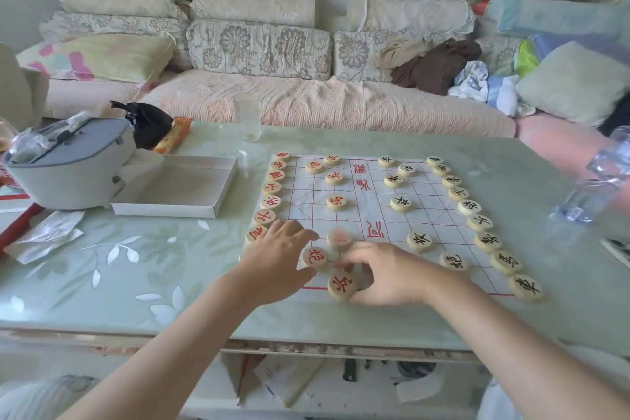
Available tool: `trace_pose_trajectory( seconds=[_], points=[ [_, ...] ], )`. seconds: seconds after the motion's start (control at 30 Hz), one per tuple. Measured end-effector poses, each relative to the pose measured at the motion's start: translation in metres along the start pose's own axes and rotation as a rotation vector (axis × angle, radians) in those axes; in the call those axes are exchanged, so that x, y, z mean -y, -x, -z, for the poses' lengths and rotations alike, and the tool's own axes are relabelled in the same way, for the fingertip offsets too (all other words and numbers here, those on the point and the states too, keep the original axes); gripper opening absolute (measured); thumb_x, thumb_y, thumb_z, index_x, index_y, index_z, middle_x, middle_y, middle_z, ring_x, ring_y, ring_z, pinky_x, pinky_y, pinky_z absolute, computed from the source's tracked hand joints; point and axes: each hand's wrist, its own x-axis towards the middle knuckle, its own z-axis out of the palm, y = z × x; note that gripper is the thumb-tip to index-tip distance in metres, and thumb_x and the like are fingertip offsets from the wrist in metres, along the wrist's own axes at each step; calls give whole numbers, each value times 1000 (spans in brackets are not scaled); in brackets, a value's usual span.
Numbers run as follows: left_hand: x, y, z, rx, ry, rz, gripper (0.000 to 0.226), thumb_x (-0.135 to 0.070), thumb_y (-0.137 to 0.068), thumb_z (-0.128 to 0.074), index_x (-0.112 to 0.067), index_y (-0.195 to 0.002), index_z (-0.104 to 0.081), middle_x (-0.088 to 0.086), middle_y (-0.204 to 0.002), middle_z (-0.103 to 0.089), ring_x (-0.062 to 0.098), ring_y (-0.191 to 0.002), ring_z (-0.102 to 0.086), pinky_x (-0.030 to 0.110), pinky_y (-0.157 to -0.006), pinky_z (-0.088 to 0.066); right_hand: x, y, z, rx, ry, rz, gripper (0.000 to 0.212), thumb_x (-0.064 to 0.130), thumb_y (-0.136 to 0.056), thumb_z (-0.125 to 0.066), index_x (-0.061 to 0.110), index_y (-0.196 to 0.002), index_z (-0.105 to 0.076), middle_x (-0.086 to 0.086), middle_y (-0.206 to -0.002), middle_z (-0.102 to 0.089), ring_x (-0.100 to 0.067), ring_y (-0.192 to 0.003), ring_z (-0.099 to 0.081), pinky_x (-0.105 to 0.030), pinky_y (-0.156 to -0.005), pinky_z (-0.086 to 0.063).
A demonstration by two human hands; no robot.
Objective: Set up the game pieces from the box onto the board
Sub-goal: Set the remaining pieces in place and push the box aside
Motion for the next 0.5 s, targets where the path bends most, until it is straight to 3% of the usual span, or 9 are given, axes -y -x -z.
trace_pose_trajectory(
  seconds=[0.1,0.2,0.33,0.5],
  points=[
    [2,-3,-4,28,-8,28,60,-52,-83,-59,-32,-137,-43,-10,-129,-45,15,-126,-33,32,-106,-33,-1,-6,-4,7,-2,-16,59,55,-72,-73,43,-127,-56,22,-120,-52,-1,-104,-54,-24,-90,-47],
    [-1,-3,-5,18,12,-11,56,-53,-80,-61,-34,-131,-48,-12,-123,-47,13,-118,-37,31,-102,-35,1,-6,-5,-18,7,-17,46,58,-70,-71,42,-112,-61,20,-108,-56,-2,-98,-57,-29,-89,-50],
    [-6,-1,-6,19,20,-64,54,-56,-79,-64,-37,-128,-50,-16,-118,-46,10,-107,-36,25,-92,-36,1,-3,-3,-46,8,-44,42,63,-67,-70,42,-102,-59,19,-98,-57,0,-91,-57,-25,-81,-50],
    [0,-5,-8,42,-4,36,64,-54,-81,-61,-34,-138,-41,-11,-128,-44,14,-120,-38,29,-101,-35,-2,-5,-2,-10,0,-46,52,58,-67,-75,41,-113,-60,20,-105,-53,-2,-97,-54,-24,-86,-47]
  ],
)
